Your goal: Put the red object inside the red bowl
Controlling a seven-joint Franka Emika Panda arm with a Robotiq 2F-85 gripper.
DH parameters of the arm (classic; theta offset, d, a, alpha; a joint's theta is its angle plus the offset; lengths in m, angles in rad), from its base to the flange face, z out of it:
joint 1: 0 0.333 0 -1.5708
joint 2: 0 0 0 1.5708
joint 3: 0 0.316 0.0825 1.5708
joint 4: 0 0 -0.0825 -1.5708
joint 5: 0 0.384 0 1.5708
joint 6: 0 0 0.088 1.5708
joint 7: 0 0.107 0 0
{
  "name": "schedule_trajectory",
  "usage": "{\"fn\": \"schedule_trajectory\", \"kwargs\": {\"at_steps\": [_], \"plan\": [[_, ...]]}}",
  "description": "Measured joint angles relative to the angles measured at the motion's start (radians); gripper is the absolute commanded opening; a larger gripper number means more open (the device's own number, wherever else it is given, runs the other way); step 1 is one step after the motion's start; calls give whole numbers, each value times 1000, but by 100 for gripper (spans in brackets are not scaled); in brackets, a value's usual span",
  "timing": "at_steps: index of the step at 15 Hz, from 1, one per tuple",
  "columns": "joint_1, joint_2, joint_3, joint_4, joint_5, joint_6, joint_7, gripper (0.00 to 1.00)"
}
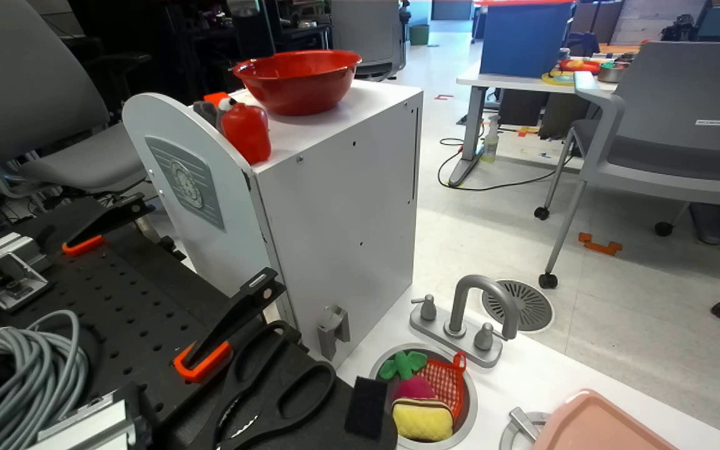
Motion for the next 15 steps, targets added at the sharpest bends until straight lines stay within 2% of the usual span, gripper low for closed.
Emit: {"fn": "schedule_trajectory", "kwargs": {"at_steps": [15], "plan": [[49,59,5,0,0,5,-21,100]]}}
